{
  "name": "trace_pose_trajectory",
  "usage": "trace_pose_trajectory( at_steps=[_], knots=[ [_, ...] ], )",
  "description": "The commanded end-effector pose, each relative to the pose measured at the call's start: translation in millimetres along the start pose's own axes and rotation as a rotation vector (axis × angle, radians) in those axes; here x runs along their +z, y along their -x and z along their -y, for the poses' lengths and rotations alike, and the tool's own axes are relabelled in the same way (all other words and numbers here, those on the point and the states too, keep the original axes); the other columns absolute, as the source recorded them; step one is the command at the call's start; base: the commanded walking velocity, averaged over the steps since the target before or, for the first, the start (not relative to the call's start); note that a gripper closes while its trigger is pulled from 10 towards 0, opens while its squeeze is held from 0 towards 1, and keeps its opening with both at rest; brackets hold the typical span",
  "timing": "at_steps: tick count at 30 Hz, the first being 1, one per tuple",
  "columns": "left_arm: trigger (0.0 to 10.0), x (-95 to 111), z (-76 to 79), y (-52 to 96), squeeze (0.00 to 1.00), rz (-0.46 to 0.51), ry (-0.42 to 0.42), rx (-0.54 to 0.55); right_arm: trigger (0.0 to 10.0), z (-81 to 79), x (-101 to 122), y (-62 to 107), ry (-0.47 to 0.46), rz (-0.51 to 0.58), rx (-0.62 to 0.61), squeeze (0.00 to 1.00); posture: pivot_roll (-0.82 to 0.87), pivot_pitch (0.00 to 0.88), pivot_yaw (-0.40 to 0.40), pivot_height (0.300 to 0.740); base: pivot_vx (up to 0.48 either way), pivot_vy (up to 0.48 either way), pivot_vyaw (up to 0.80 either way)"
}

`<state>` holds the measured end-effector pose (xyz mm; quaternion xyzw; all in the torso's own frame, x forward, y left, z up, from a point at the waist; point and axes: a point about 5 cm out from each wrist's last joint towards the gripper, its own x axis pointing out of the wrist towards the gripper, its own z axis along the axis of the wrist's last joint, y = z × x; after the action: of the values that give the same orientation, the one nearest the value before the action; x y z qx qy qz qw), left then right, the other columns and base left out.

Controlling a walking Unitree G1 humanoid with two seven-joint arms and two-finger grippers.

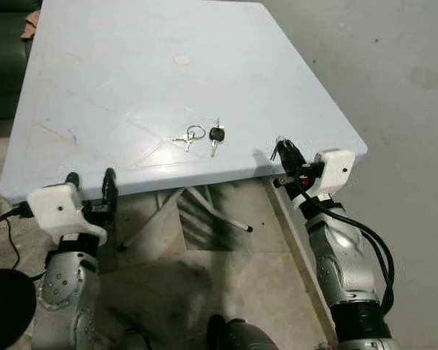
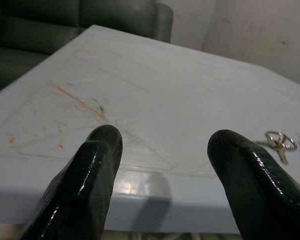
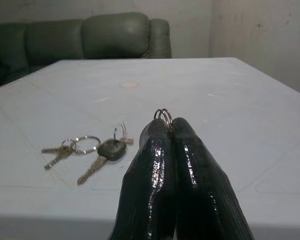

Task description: Hang keys on a hook

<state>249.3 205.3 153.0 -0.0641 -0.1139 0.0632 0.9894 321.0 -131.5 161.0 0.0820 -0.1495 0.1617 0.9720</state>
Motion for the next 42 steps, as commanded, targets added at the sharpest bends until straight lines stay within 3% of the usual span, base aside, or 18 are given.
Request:
trace_pose_trajectory(
  at_steps=[1,3,9,17,29,42],
  knots=[
    [10.0,-2,-6.8,0.9,0.0,0.001,0.005,0.045,10.0,2.3,1,1.2,0.006,0.012,-0.023,0.0,0.01,0.137,-0.093,0.74,0.0,0.0,0.0],
    [10.0,-2,-6.8,1.3,0.0,0.001,0.006,0.045,10.0,2.0,1,1.4,0.008,0.012,-0.025,0.0,0.01,0.137,-0.093,0.74,0.0,0.0,0.0],
    [10.0,0,5.0,-24.3,0.0,0.009,-0.001,-0.023,10.0,6.5,0,1.4,0.045,0.002,-0.097,0.0,-0.06,0.111,-0.042,0.74,0.0,0.0,0.0],
    [10.0,0,11.1,-34.5,0.0,0.013,-0.008,-0.059,10.0,8.2,-2,5.1,0.056,-0.002,-0.126,0.0,-0.09,0.098,-0.017,0.74,0.0,0.0,0.0],
    [10.0,6,6.9,-42.6,0.0,0.038,-0.043,-0.068,10.0,0.5,-6,-2.3,0.04,-0.008,-0.124,0.0,-0.05,0.082,-0.031,0.74,0.0,0.0,0.0],
    [10.0,8,3.9,-40.2,0.0,0.058,-0.048,-0.039,10.0,-3.4,-7,-11.5,0.034,-0.015,-0.085,0.0,-0.02,0.077,-0.058,0.74,0.0,0.0,0.0]
  ],
)
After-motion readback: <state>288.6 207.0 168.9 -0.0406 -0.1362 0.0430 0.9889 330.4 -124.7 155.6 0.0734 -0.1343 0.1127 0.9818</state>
